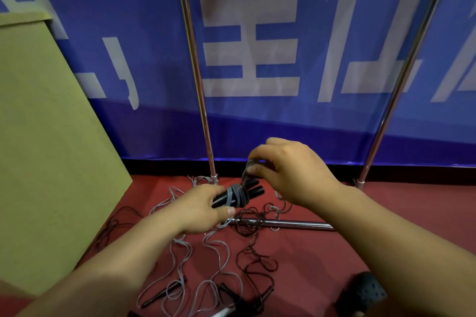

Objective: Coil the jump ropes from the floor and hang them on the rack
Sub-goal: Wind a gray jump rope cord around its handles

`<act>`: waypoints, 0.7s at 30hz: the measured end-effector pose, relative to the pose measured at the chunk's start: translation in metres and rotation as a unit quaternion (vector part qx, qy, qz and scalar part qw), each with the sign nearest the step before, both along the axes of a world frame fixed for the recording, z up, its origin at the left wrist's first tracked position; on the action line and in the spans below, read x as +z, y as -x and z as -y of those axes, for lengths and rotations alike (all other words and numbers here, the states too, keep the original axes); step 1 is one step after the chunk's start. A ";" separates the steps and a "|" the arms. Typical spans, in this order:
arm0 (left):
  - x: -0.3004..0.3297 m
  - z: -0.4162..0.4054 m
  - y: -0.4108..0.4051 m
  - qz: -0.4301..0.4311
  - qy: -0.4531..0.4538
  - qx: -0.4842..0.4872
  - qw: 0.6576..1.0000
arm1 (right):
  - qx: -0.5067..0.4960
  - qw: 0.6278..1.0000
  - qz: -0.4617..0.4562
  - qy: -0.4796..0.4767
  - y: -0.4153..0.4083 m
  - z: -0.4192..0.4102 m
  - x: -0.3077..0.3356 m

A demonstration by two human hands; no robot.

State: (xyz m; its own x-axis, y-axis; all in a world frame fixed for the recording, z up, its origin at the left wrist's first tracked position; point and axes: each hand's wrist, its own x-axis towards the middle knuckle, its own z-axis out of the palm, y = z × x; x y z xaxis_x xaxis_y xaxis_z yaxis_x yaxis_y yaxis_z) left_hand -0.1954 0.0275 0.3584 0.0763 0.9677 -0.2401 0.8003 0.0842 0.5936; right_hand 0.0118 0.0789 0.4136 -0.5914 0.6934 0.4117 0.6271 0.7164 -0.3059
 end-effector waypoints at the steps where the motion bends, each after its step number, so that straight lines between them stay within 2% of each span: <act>1: 0.000 0.001 -0.002 0.008 0.012 -0.022 1.000 | -0.013 1.000 -0.001 -0.008 0.001 -0.001 -0.002; 7: 0.007 0.011 -0.011 0.016 0.015 -0.134 0.991 | -0.084 0.996 -0.019 0.028 -0.003 -0.012 -0.004; 10: 0.014 0.018 -0.014 0.037 0.021 -0.165 0.985 | -0.107 0.987 -0.016 0.114 -0.007 -0.016 -0.003; 13: 0.020 0.024 -0.018 0.097 0.041 -0.188 0.977 | -0.107 0.972 -0.027 0.209 -0.009 -0.022 -0.001; 16: 0.028 0.025 -0.019 0.214 0.074 -0.196 0.954 | -0.074 0.946 -0.043 0.312 -0.010 -0.024 0.002; 21: 0.038 0.029 -0.018 0.438 0.140 -0.210 0.863 | 0.005 0.903 -0.051 0.427 -0.010 -0.022 -0.004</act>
